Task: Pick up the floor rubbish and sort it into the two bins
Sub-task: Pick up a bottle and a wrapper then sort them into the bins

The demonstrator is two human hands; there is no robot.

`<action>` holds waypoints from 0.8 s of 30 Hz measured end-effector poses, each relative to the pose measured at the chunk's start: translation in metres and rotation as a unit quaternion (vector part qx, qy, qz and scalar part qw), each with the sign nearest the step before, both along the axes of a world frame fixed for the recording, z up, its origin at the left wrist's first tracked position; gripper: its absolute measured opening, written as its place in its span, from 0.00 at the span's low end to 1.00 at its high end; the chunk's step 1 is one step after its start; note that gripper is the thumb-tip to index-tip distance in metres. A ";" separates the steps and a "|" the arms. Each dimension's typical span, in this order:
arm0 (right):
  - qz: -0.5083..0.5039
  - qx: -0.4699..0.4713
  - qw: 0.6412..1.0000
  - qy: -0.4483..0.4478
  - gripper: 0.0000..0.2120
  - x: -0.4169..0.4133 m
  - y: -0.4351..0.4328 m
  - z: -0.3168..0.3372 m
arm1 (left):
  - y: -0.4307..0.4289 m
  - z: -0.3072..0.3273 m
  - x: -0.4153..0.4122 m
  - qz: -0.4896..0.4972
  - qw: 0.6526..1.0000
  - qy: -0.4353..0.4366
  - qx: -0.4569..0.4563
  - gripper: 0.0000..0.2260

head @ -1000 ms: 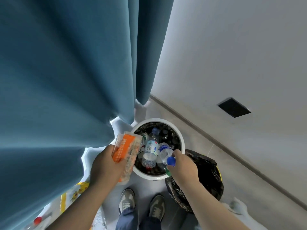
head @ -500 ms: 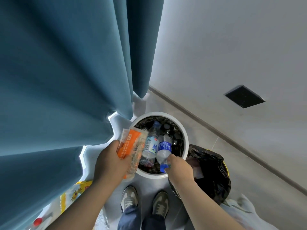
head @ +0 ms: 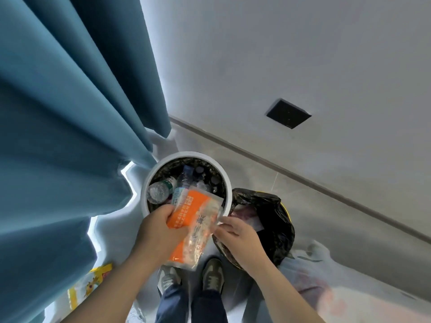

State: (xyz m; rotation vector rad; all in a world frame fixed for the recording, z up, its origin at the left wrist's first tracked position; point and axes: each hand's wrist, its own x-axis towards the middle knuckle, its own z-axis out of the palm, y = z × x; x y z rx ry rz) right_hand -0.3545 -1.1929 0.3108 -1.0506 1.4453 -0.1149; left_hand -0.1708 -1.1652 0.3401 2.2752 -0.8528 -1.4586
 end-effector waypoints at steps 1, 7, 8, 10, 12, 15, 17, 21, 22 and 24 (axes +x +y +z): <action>-0.009 0.003 1.000 -0.027 0.04 -0.005 -0.001 0.005 | -0.001 0.001 -0.007 -0.010 1.000 0.012 0.001 0.08; -0.144 0.045 0.985 -0.085 0.14 -0.042 0.002 0.011 | -0.009 0.006 -0.047 -0.065 0.996 0.066 0.011 0.07; -0.168 0.056 0.979 -0.098 0.14 -0.048 0.003 0.010 | -0.010 0.007 -0.054 -0.075 0.995 0.069 0.011 0.08; -0.195 0.071 0.972 -0.110 0.14 -0.062 0.006 0.009 | -0.012 0.007 -0.068 -0.090 0.993 0.071 0.011 0.09; -0.208 0.069 0.970 -0.108 0.11 -0.072 0.009 0.009 | -0.012 0.006 -0.079 -0.095 0.992 0.076 0.016 0.09; -0.221 0.021 0.974 -0.049 0.09 -0.086 0.014 0.008 | -0.009 0.001 -0.090 -0.097 0.993 0.060 0.020 0.14; -0.201 -0.029 0.977 0.061 0.05 -0.096 0.017 0.000 | -0.010 -0.004 -0.093 -0.082 0.995 0.044 0.025 0.16; -0.168 -0.073 0.949 0.255 0.07 -0.112 0.023 -0.018 | -0.008 -0.012 -0.094 -0.083 0.995 0.032 0.033 0.14; -0.170 -0.067 0.942 0.281 0.09 -0.114 0.020 -0.020 | -0.010 -0.013 -0.093 -0.086 0.995 0.030 0.035 0.14; -0.160 -0.060 0.933 0.318 0.09 -0.100 0.007 -0.082 | -0.019 -0.068 -0.078 -0.092 0.994 0.029 0.043 0.16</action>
